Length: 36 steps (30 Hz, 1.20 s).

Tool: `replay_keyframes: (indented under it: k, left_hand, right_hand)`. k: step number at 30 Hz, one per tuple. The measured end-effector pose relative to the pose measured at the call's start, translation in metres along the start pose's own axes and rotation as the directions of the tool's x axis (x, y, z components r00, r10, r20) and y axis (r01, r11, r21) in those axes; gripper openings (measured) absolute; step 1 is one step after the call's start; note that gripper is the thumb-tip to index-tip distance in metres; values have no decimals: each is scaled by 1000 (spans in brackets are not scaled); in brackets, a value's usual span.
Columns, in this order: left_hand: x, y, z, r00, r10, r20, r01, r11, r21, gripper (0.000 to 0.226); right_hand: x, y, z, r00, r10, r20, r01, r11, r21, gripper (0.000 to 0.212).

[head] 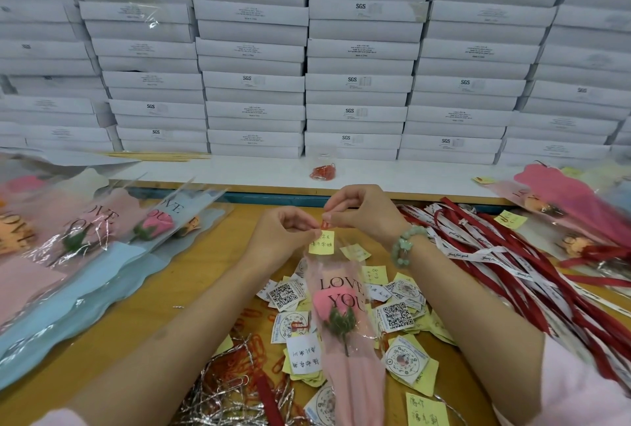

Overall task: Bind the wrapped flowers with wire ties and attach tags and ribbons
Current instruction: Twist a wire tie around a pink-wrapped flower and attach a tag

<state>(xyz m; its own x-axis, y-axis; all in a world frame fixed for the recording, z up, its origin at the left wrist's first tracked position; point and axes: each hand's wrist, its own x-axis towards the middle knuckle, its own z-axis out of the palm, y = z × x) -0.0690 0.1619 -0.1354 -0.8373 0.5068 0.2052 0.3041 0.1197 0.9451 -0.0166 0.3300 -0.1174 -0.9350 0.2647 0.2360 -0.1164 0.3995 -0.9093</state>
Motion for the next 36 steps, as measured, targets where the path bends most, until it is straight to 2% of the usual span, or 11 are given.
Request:
replay_keyframes:
  k: [9, 13, 16, 22, 27, 32, 36]
  left_hand:
    - [1, -1, 0, 1000, -2, -5, 2, 1000, -17, 13]
    - [2, -1, 0, 1000, -5, -15, 4, 1000, -10, 12]
    - [1, -1, -1, 1000, -6, -8, 6, 1000, -7, 12]
    - [1, -1, -1, 1000, -7, -5, 7, 1000, 7, 9]
    - [1, -1, 0, 1000, 10, -8, -10, 1000, 9, 5]
    - [1, -2, 0, 1000, 15, -14, -15, 1000, 5, 4]
    - [1, -1, 0, 1000, 17, -12, -17, 1000, -17, 5]
  right_hand:
    - [0, 0, 0, 998, -11, 59, 14, 999, -50, 12]
    - [1, -1, 2, 998, -56, -8, 55, 995, -84, 9]
    - [3, -3, 0, 997, -60, -54, 57, 996, -62, 8]
    - [4, -2, -2, 999, -36, -25, 36, 999, 31, 11]
    - [3, 0, -6, 999, -44, -20, 42, 997, -62, 22]
    - [3, 0, -4, 992, -123, -36, 113, 972, -208, 16]
    - [1, -1, -2, 989, -148, 8, 146, 963, -225, 10]
